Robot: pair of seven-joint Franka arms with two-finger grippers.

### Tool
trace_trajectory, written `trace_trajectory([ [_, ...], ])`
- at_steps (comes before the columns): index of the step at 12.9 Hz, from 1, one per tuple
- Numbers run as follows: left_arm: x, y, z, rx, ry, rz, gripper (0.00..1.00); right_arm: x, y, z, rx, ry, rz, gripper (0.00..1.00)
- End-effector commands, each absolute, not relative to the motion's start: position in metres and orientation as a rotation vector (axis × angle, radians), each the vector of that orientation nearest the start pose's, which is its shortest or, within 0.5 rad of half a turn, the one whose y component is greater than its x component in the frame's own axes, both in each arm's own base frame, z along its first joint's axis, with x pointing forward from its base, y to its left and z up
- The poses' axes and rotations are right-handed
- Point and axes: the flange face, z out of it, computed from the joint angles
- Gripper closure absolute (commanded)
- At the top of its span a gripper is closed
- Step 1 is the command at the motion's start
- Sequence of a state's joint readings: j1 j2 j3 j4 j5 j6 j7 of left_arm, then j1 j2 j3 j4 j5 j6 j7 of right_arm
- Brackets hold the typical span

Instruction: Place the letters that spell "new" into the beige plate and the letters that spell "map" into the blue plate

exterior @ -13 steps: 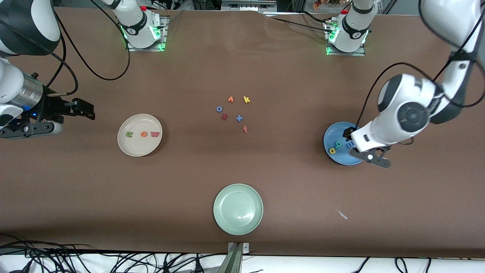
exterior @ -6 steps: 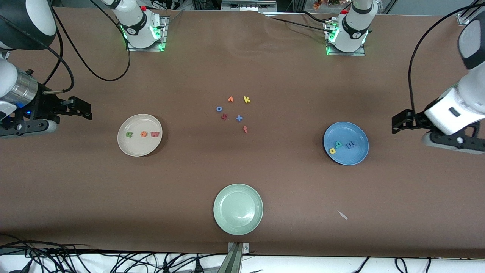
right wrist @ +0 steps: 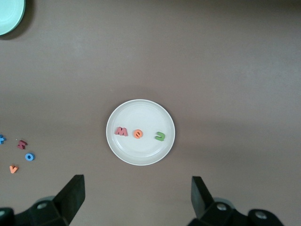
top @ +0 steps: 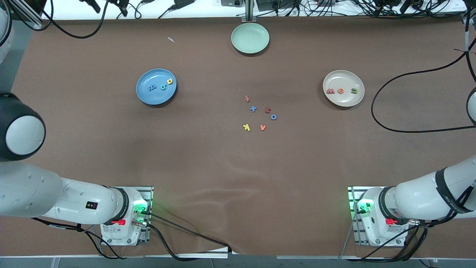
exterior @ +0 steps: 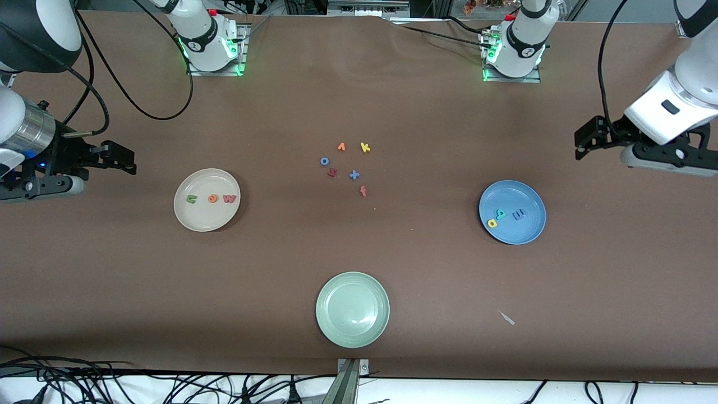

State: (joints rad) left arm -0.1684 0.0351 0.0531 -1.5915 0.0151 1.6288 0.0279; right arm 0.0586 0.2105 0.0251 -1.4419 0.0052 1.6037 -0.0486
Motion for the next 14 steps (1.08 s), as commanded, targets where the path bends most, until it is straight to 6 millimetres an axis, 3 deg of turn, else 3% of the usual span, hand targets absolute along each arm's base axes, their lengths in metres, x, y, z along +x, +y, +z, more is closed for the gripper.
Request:
trace_trajectory([
  [1, 0.5503, -0.0459, 0.5955, -3.141, 0.197, -0.007, 0.0, 0.6142, 0.0488, 0.5726, -3.118, -0.217, 0.084, 0.0],
  [8, 0.5493, -0.0552, 0.5968, -3.131, 0.209, -0.002, 0.0, 0.6145, 0.0479, 0.5715, -3.116, -0.236, 0.089, 0.0],
  [14, 0.5518, -0.0459, 0.6022, -3.133, 0.19, 0.022, 0.0, 0.6152, 0.0462, 0.5707, -3.114, -0.24, 0.089, 0.0],
])
